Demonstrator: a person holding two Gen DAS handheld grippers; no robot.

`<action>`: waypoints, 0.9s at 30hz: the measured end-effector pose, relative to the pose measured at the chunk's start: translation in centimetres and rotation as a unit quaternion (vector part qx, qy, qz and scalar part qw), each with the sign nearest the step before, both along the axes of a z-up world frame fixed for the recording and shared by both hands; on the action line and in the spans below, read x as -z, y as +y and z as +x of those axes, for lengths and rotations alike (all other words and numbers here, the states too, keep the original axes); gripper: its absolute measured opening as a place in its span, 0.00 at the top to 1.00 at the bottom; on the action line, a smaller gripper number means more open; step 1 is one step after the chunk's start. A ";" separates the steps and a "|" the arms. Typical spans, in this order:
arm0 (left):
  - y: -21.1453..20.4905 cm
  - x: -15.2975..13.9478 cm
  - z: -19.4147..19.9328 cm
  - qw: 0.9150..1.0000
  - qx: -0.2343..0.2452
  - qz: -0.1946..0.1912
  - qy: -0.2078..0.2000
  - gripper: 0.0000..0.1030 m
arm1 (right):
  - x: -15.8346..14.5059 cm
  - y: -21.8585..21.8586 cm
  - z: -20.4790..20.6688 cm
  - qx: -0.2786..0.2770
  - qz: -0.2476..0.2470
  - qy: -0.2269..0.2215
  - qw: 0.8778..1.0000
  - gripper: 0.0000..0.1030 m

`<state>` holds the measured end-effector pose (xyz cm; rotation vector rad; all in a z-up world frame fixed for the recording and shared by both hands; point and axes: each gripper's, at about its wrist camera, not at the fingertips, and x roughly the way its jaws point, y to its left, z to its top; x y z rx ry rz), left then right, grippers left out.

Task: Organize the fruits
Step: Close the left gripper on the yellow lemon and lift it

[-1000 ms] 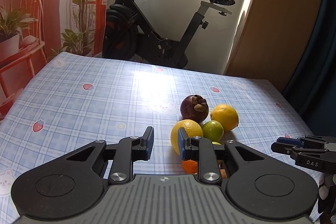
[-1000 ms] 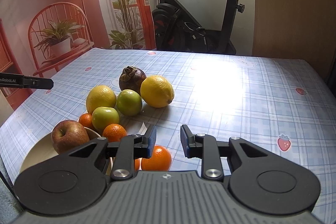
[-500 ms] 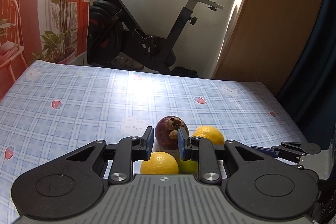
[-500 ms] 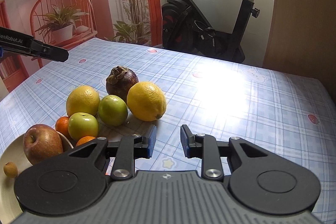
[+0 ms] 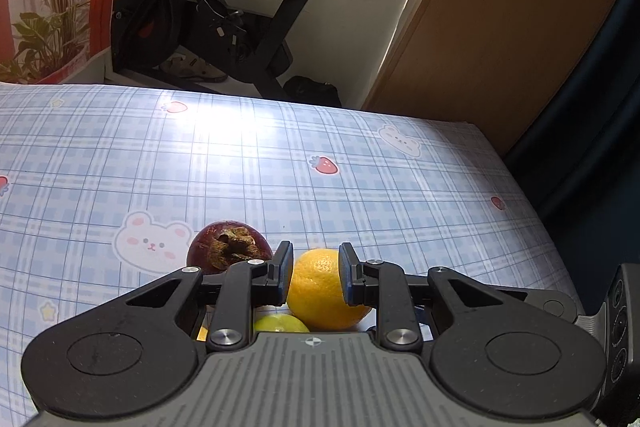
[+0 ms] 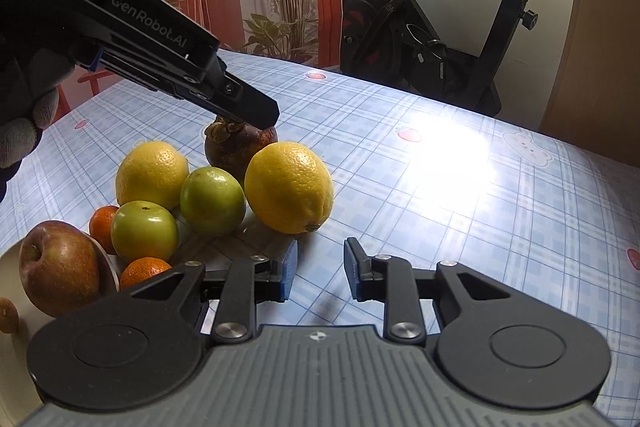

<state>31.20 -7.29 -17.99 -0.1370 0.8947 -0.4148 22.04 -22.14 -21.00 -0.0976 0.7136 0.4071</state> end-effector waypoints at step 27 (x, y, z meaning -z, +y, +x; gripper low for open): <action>-1.8 1.1 2.7 0.999 0.048 0.012 0.014 0.72 | 0.7 0.8 2.2 -0.026 0.003 0.005 1.000 0.54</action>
